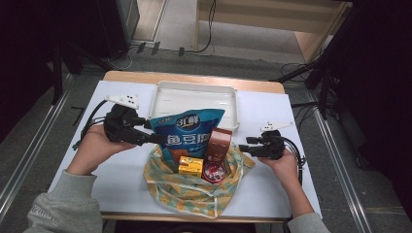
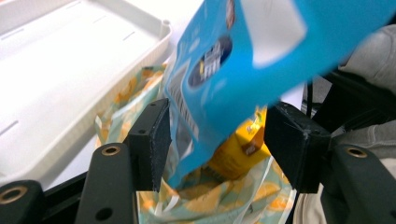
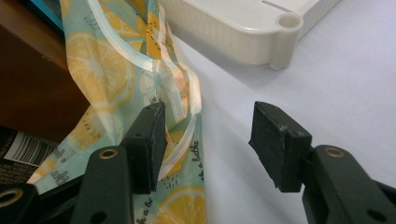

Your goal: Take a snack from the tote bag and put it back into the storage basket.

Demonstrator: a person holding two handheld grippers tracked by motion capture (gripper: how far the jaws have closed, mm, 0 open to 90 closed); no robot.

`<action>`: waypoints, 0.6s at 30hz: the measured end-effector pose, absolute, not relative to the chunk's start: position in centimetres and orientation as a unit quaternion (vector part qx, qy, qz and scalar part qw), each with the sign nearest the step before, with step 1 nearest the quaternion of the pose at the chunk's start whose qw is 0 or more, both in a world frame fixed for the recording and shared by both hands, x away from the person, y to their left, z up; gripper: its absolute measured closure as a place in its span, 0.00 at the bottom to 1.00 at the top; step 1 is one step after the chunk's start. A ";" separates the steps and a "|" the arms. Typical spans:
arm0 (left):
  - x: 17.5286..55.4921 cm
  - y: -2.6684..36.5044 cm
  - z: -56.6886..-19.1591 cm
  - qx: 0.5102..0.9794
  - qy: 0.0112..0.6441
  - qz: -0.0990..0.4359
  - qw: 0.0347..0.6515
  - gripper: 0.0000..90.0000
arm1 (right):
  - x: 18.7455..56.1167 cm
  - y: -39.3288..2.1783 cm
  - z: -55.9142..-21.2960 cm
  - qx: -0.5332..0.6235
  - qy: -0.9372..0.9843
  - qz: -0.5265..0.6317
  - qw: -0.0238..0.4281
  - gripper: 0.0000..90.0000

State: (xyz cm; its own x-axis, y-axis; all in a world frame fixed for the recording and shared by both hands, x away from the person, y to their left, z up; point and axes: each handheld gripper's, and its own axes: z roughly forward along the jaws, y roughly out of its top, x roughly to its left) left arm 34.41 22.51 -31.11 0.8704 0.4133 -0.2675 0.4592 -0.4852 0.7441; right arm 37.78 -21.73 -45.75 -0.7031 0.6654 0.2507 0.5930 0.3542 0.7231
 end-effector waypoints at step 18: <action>36.6 19.9 -29.5 0.870 0.241 -0.020 0.429 0.56 | 37.7 -21.5 -45.7 0.383 0.822 0.420 0.047 0.51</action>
